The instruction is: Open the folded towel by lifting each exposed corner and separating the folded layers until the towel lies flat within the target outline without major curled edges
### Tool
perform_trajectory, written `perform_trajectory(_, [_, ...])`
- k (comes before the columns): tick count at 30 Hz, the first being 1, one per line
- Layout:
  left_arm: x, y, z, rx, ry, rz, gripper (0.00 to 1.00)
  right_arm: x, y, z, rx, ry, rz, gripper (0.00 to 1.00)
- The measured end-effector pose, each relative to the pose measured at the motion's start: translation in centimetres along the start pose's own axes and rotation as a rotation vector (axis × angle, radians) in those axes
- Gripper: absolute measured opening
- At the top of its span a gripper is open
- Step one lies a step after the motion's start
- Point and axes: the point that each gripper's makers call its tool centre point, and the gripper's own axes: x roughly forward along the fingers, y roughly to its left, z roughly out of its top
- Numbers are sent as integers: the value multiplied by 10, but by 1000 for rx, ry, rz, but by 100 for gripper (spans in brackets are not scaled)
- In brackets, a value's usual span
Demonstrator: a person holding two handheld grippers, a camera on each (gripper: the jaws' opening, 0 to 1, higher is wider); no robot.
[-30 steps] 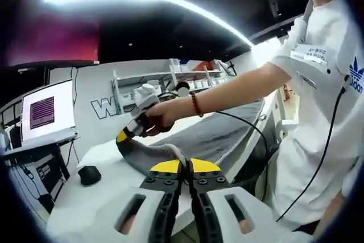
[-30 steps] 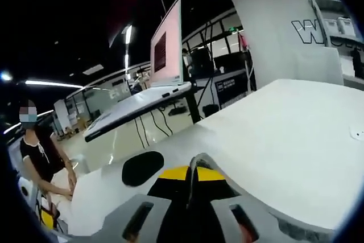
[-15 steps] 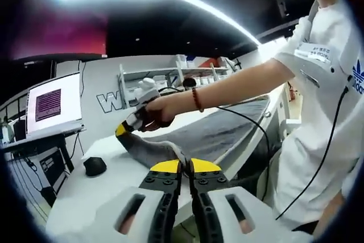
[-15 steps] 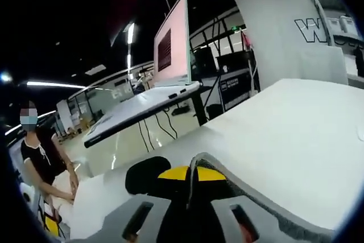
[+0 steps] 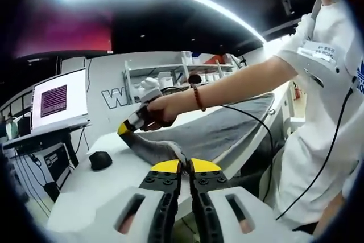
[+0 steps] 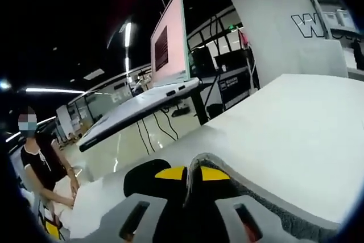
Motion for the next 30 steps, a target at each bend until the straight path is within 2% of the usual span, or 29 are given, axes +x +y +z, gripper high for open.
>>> perform_trajectory(2, [-2, 0, -4, 2, 10, 3, 4, 1, 2, 0, 8, -2, 5, 6])
perform_trajectory(5, [-10, 7, -7, -52, 8, 42, 5, 12, 8, 7, 36, -24, 27, 8])
perform_trajectory(10, [-17, 8, -11, -59, 14, 52, 7, 21, 24, 10, 46, -29, 65, 14])
perform_trajectory(13, [-19, 9, -12, -78, 10, 52, 9, 25, 28, 10, 38, -30, 64, 16])
perform_trajectory(18, [-28, 17, -16, -108, 12, 87, 10, 34, 39, 16, 54, -42, 90, 17])
perform_trajectory(24, [-30, 17, -23, -100, 44, 96, 15, 44, 45, 16, 40, -28, 91, 19])
perform_trajectory(30, [-35, 19, -28, -106, 63, 114, 14, 52, 46, 13, 89, -37, 103, 19])
